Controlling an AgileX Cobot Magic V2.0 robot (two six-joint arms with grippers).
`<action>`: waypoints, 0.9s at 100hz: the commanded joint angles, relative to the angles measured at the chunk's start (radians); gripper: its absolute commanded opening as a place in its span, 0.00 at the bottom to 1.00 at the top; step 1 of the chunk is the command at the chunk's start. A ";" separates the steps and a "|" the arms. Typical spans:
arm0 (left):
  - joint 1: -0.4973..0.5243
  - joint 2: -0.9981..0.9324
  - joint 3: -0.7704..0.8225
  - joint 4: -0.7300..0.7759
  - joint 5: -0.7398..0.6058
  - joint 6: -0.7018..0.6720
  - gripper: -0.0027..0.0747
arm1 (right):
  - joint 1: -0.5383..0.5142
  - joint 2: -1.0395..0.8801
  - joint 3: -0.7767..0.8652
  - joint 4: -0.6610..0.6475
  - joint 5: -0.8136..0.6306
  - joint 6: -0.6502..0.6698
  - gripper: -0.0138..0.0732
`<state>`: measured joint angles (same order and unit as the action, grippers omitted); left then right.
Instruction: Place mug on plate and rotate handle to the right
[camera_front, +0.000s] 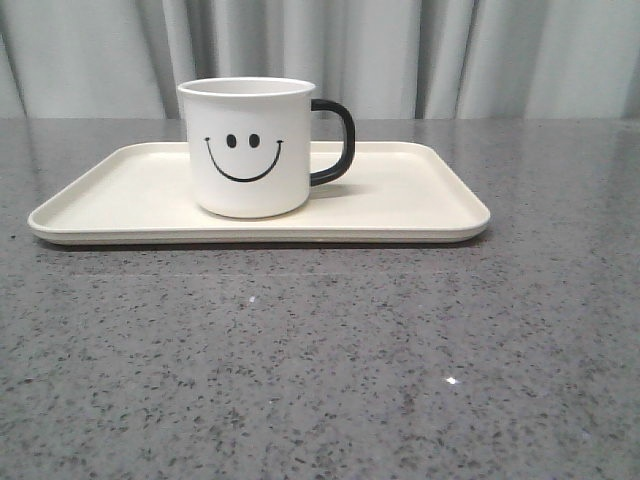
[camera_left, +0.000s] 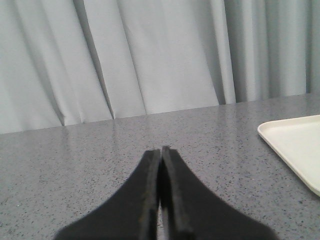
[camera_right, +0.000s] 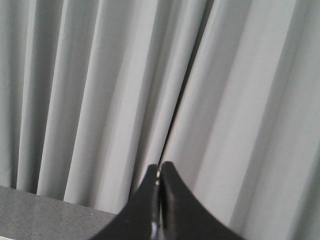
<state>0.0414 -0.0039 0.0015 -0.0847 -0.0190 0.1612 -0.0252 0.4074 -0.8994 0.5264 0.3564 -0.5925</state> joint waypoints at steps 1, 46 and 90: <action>0.003 -0.031 0.008 0.001 -0.083 0.001 0.01 | -0.007 0.009 -0.021 0.005 -0.075 -0.002 0.09; 0.003 -0.031 0.008 0.001 -0.083 0.001 0.01 | -0.007 0.009 -0.021 0.005 -0.075 -0.002 0.09; 0.003 -0.031 0.008 0.001 -0.083 0.001 0.01 | -0.007 -0.014 -0.021 0.005 -0.075 -0.002 0.09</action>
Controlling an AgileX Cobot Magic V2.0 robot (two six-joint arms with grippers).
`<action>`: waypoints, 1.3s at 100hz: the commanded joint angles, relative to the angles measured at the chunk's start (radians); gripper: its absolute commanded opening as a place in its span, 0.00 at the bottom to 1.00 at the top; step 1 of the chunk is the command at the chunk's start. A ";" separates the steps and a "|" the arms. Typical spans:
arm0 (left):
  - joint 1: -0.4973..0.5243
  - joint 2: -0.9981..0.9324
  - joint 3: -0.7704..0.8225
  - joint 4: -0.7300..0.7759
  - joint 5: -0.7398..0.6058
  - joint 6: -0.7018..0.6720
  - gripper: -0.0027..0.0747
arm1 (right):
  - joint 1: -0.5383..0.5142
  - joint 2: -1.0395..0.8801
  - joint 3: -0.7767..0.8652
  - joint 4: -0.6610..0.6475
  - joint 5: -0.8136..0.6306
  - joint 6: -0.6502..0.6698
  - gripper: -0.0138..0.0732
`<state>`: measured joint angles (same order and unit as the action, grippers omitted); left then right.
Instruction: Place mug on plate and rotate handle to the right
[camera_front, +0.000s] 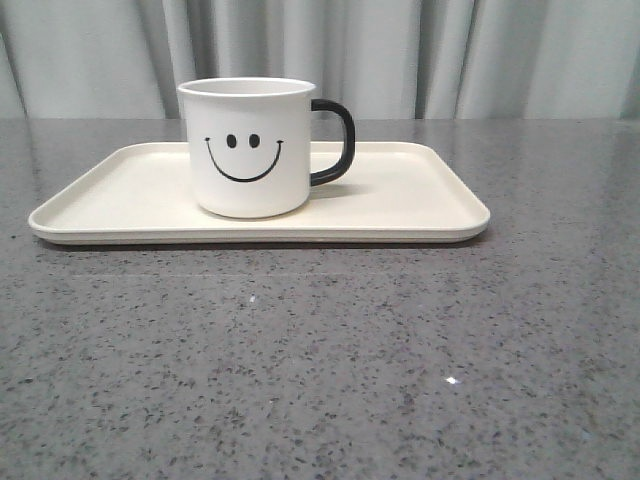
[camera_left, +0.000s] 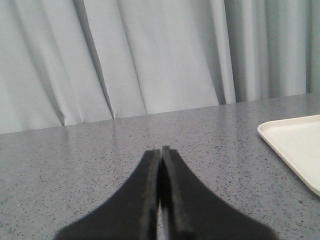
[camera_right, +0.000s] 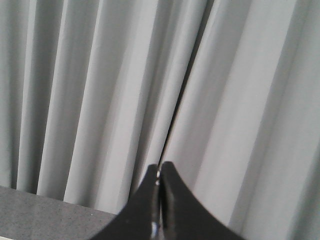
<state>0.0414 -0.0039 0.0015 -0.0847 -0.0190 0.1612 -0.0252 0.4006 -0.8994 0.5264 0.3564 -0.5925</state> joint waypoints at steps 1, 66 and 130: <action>0.003 -0.031 0.008 0.001 -0.083 0.001 0.01 | -0.007 -0.010 -0.021 0.005 -0.075 -0.002 0.09; 0.003 -0.029 0.008 0.001 -0.083 0.001 0.01 | -0.006 -0.337 0.393 0.067 -0.155 -0.005 0.09; 0.003 -0.029 0.008 0.001 -0.083 0.001 0.01 | 0.145 -0.413 0.852 0.167 -0.467 -0.005 0.09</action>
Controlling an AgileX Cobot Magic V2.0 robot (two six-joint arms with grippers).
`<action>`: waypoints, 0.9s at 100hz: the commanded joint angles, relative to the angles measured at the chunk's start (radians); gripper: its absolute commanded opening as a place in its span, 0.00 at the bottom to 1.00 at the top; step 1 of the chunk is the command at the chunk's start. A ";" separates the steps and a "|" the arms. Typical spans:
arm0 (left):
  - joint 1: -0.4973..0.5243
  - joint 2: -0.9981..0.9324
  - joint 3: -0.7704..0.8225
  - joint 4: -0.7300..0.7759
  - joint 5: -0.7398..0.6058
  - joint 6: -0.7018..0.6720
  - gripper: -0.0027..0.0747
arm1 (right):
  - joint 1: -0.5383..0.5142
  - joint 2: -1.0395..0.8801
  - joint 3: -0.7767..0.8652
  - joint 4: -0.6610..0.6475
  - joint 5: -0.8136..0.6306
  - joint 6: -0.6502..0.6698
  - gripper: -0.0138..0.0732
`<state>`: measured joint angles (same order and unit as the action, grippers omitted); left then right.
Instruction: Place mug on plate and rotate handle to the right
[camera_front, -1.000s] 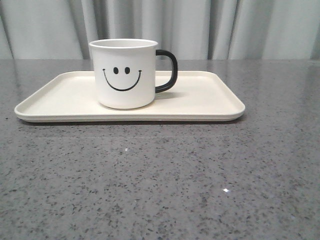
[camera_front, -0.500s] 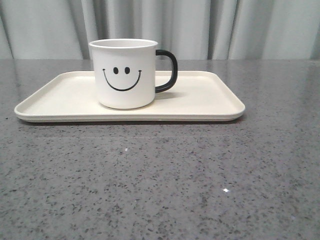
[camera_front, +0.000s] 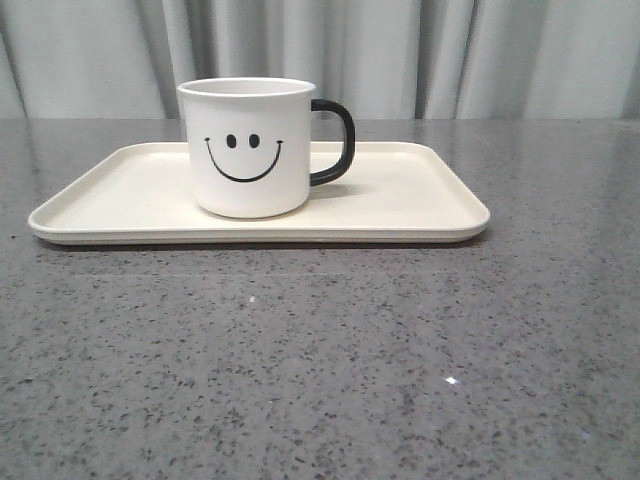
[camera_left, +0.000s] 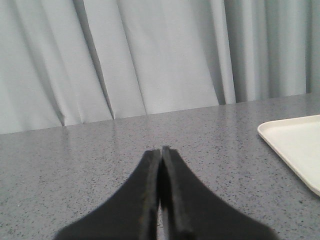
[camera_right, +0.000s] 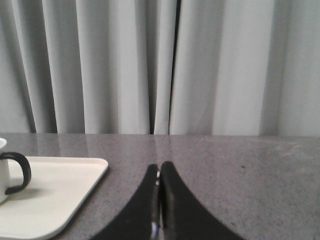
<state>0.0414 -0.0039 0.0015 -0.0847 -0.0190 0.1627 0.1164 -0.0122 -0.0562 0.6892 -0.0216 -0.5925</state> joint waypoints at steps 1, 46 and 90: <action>0.003 -0.029 0.008 0.001 -0.083 -0.001 0.01 | 0.003 0.000 0.014 0.006 -0.091 -0.005 0.09; 0.003 -0.029 0.008 0.001 -0.083 -0.001 0.01 | 0.003 -0.003 0.084 0.014 -0.093 -0.010 0.09; 0.003 -0.029 0.008 0.001 -0.083 -0.001 0.01 | 0.003 -0.004 0.084 0.015 -0.078 -0.010 0.09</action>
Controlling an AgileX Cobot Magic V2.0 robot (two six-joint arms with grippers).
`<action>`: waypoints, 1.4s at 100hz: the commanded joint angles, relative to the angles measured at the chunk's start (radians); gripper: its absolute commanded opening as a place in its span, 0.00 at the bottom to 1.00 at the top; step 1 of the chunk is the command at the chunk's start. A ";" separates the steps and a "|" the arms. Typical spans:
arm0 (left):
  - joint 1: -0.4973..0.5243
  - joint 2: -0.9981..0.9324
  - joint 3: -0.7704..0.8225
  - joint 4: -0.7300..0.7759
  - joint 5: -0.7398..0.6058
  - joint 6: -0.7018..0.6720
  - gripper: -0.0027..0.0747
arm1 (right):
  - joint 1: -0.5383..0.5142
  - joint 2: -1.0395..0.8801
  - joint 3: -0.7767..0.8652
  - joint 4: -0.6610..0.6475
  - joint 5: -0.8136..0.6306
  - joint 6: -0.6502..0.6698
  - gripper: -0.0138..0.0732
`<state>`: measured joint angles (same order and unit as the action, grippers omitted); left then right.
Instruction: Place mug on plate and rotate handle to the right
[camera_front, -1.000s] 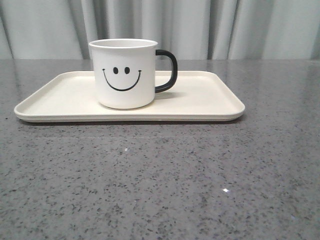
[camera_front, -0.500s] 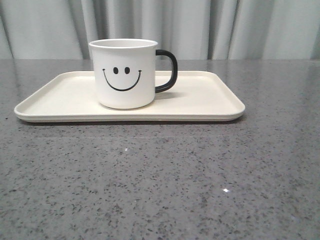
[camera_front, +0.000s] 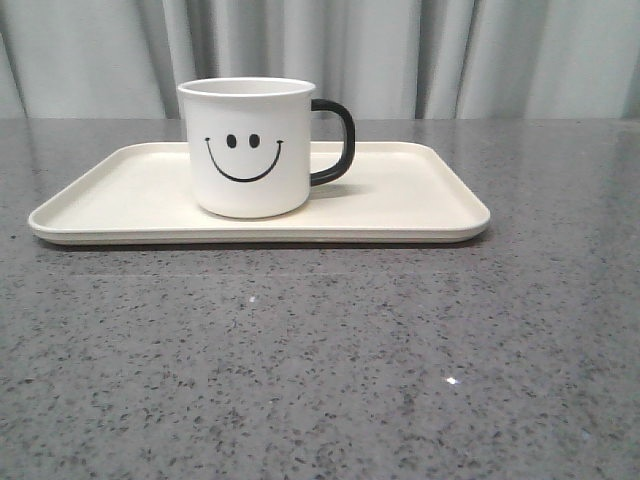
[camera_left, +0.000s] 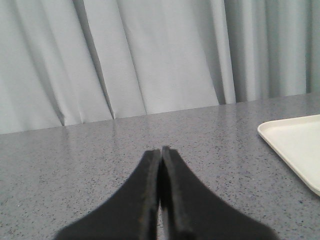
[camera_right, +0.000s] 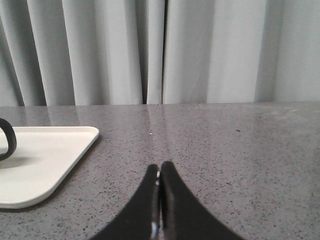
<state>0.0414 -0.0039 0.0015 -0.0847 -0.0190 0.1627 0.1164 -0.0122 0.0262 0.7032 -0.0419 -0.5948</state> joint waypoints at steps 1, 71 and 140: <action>0.003 -0.029 0.008 0.001 -0.083 -0.001 0.01 | 0.003 -0.005 0.002 0.001 -0.058 -0.008 0.09; 0.003 -0.029 0.008 0.001 -0.083 -0.001 0.01 | 0.003 -0.020 0.002 0.003 -0.077 -0.008 0.09; 0.003 -0.029 0.008 0.001 -0.083 -0.001 0.01 | 0.003 -0.019 0.002 0.003 -0.077 -0.008 0.09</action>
<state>0.0414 -0.0039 0.0015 -0.0828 -0.0190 0.1627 0.1164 -0.0122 0.0262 0.7071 -0.0528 -0.5967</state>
